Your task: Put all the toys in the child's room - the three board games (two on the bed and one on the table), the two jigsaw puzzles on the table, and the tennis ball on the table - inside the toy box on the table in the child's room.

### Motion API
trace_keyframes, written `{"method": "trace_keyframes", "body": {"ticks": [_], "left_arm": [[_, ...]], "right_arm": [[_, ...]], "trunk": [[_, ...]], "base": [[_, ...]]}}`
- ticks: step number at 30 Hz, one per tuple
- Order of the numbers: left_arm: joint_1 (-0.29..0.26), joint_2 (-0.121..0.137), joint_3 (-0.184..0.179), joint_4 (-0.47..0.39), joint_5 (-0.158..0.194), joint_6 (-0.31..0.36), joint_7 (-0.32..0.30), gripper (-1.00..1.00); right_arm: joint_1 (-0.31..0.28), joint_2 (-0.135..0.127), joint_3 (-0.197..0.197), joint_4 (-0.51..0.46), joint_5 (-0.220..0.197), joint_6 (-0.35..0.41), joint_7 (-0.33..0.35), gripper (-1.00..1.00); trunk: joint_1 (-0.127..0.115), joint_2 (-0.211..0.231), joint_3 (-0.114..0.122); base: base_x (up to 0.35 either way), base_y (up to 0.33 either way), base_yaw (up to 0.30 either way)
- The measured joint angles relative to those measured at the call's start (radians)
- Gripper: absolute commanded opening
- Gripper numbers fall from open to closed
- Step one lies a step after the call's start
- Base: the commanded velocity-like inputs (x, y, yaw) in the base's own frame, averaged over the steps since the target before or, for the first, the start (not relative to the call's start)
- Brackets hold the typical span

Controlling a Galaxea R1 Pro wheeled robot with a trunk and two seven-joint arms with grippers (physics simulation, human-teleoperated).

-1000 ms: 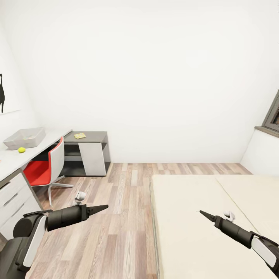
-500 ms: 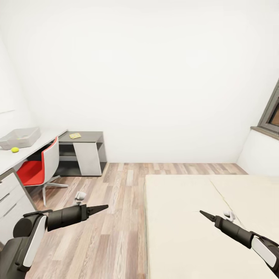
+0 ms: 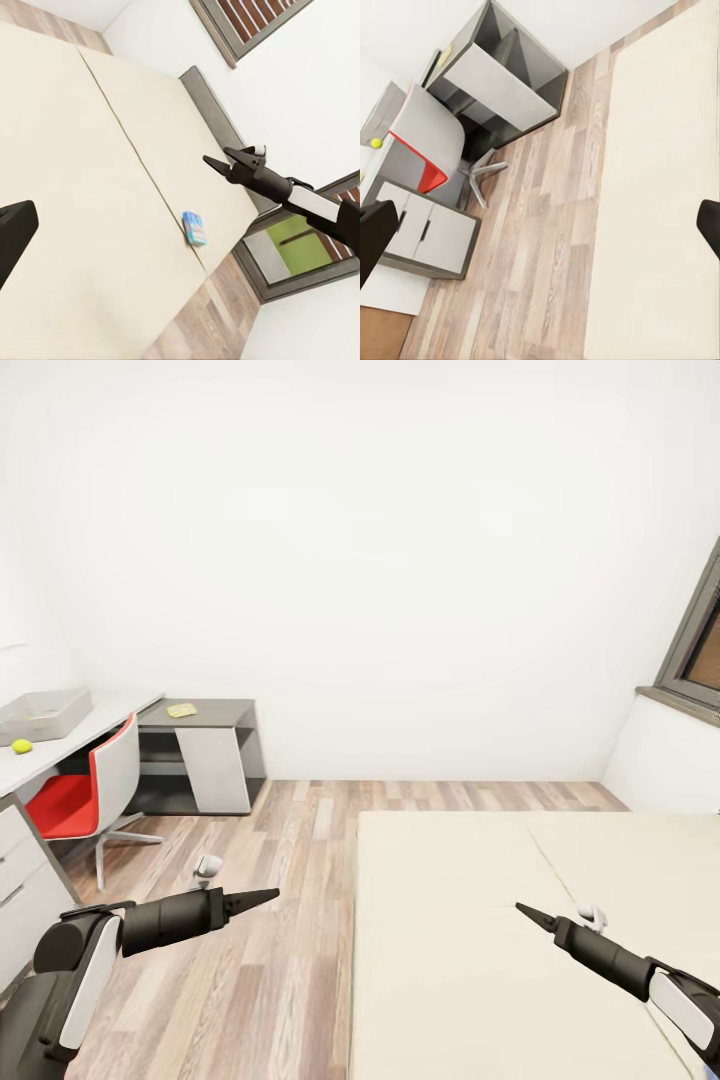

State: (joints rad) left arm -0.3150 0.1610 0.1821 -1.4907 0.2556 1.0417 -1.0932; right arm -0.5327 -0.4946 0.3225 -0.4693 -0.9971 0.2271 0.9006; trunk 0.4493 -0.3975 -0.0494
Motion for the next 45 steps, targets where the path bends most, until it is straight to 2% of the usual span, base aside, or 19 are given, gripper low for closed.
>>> {"method": "trace_keyframes", "body": {"ticks": [45], "left_arm": [[0.0, 0.0, 0.0, 0.0, 0.0, 0.0, 0.0, 1.0]], "right_arm": [[0.0, 0.001, 0.0, 0.0, 0.001, 0.0, 0.0, 1.0]], "trunk": [[0.0, 0.0, 0.0]], "base": [[0.0, -0.237, 0.0]]}}
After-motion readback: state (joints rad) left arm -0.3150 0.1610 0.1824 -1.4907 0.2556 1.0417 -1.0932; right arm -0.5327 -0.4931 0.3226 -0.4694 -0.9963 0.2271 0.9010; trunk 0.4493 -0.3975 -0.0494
